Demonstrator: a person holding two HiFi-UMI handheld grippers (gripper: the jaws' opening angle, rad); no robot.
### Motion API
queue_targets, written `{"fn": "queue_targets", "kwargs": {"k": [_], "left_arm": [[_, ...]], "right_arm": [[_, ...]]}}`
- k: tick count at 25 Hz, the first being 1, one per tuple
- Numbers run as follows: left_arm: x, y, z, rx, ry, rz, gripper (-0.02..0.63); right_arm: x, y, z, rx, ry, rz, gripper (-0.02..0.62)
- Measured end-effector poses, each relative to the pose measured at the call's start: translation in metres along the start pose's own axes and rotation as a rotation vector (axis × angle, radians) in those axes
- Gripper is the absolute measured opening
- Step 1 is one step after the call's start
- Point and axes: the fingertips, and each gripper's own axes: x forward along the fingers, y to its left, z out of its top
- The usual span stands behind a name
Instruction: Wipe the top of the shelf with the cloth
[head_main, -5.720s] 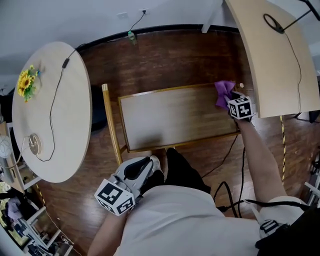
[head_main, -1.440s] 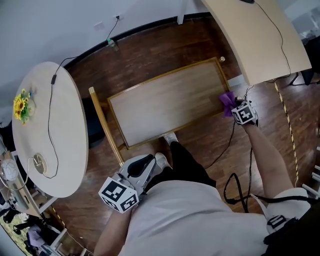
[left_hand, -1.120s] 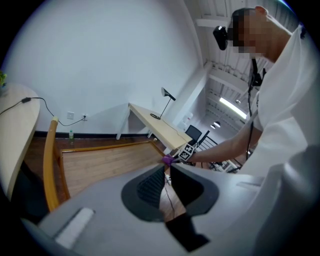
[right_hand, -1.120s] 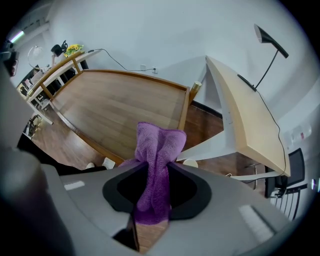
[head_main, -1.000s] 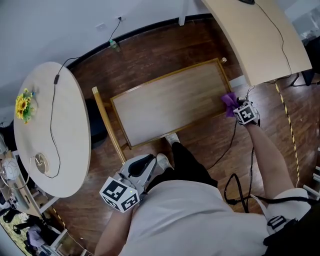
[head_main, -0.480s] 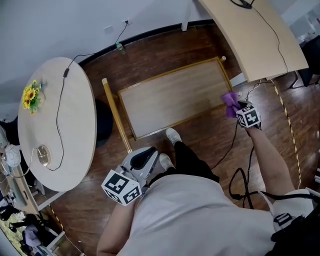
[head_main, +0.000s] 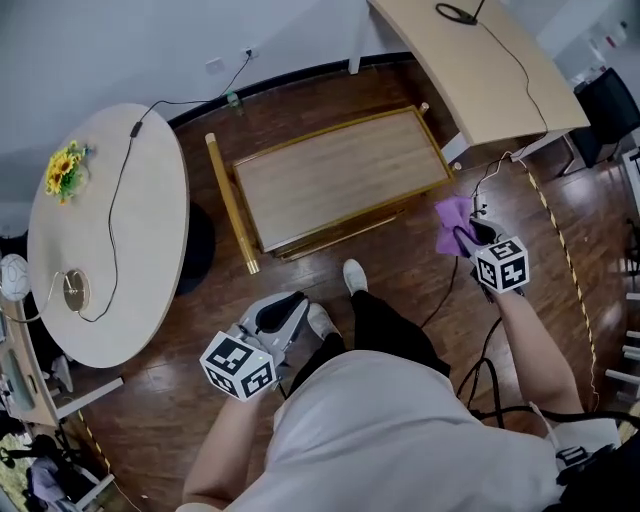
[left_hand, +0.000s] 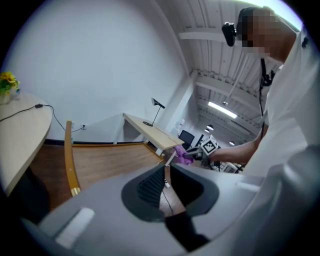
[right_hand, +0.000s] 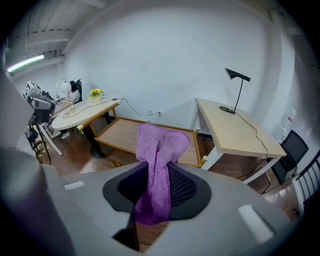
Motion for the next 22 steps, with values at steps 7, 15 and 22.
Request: {"fn": "queue_targets", "kwargs": {"k": [7,15,22], "left_arm": [[-0.008,-0.042,-0.028,0.024,-0.017,0.012,0.051],[0.007,-0.128,-0.056,0.032,-0.035,0.126,0.051],[0.022,-0.224,-0.104,0.022,-0.033,0.180,0.052]], "right_arm": [[-0.062,0.036,-0.024,0.058,-0.103,0.058,0.114],[-0.123,0.030,-0.083,0.027,-0.168,0.153,0.114],[-0.189,0.016,-0.146,0.027,-0.206,0.219,0.115]]}}
